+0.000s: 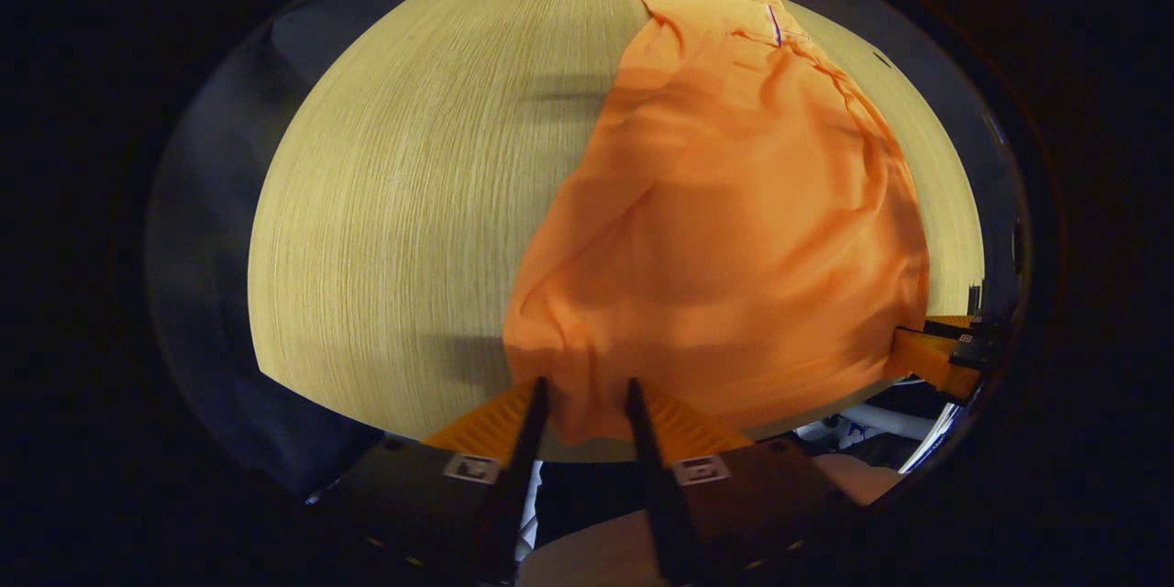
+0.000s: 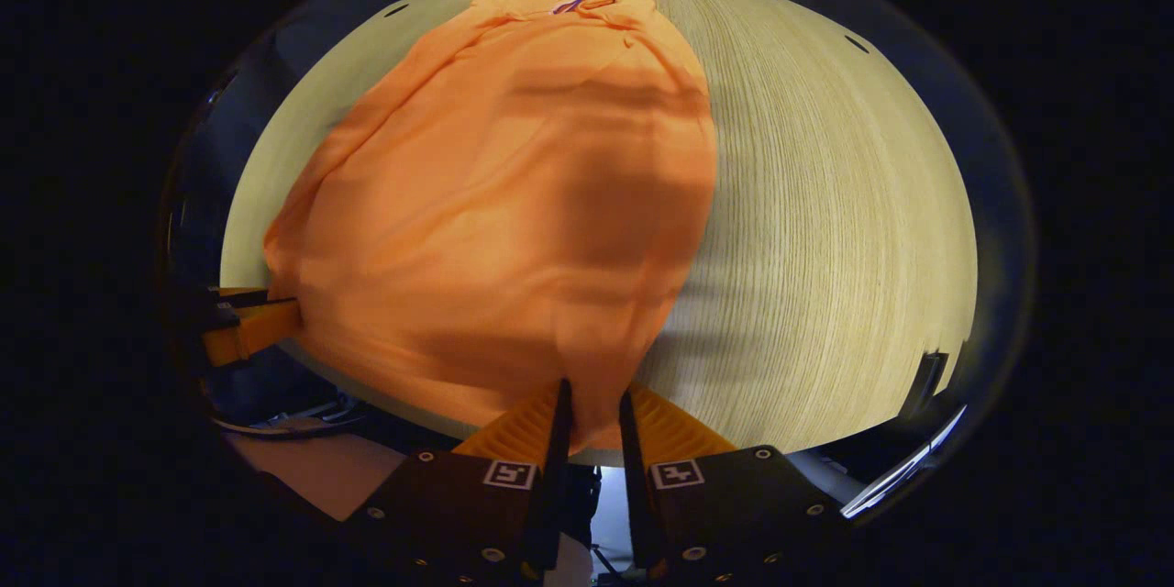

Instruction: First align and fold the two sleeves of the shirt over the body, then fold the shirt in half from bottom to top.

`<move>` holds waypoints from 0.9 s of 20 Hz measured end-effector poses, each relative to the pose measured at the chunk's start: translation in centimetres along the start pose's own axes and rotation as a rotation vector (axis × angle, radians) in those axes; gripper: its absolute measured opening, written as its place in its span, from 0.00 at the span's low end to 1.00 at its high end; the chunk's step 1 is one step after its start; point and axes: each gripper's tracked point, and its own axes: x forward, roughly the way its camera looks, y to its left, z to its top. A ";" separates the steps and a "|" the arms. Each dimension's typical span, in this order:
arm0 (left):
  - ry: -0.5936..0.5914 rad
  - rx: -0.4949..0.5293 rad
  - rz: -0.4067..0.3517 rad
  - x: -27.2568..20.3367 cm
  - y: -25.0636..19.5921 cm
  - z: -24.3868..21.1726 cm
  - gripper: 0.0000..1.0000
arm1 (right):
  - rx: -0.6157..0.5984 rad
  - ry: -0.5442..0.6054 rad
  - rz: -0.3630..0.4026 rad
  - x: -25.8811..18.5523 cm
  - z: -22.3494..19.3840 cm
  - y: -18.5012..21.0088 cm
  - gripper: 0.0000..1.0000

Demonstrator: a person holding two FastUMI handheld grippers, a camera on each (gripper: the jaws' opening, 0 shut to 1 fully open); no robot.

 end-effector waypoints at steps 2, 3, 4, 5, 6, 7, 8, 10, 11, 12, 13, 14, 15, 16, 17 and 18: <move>-0.030 0.049 0.005 0.0 -0.3 0.2 0.10 | 0.055 0.014 0.061 -0.1 -0.4 0.9 0.13; -0.055 0.055 -0.017 0.4 -0.5 0.5 0.08 | 0.037 0.018 0.065 -0.3 -0.4 0.8 0.07; -0.059 0.070 -0.035 0.2 -1.0 0.4 0.01 | 0.028 0.005 0.048 -0.2 -0.2 0.4 0.08; -0.052 0.061 -0.057 0.1 -1.1 0.1 0.01 | 0.012 0.001 0.039 -0.4 -0.2 0.2 0.08; -0.033 0.036 -0.074 0.2 -1.3 -0.2 0.01 | 0.003 -0.002 0.039 -0.7 -0.1 0.2 0.07; -0.022 0.023 -0.086 -0.1 -1.4 -0.6 0.01 | 0.001 -0.005 0.043 -1.0 0.1 0.2 0.07; -0.026 0.020 -0.089 -0.7 -1.4 -0.5 0.01 | 0.001 -0.011 0.050 -1.5 0.3 0.2 0.08; -0.053 0.027 -0.100 -2.1 -1.6 0.6 0.01 | 0.001 -0.036 0.056 -2.6 1.3 0.0 0.08; -0.068 0.029 -0.107 -2.9 -1.8 1.3 0.01 | 0.000 -0.050 0.060 -3.4 1.9 -0.1 0.07; -0.084 0.030 -0.116 -3.7 -2.0 2.0 0.01 | 0.000 -0.068 0.064 -4.1 2.5 -0.2 0.07; -0.101 0.035 -0.121 -4.5 -2.2 2.7 0.01 | -0.002 -0.087 0.066 -4.8 3.3 -0.4 0.07; -0.120 0.042 -0.130 -5.5 -2.5 3.7 0.01 | -0.004 -0.107 0.066 -5.6 4.1 -0.7 0.07; -0.140 0.054 -0.141 -6.4 -2.8 4.5 0.01 | 0.003 -0.127 0.067 -6.4 5.0 -0.9 0.07; -0.161 0.064 -0.148 -7.1 -2.9 5.6 0.01 | 0.013 -0.145 0.078 -7.2 5.7 -1.0 0.08; -0.183 0.073 -0.154 -7.9 -3.1 6.6 0.01 | 0.026 -0.164 0.088 -8.0 6.7 -1.1 0.08; -0.208 0.080 -0.157 -8.7 -3.0 7.9 0.01 | 0.032 -0.184 0.091 -8.6 7.7 -1.4 0.08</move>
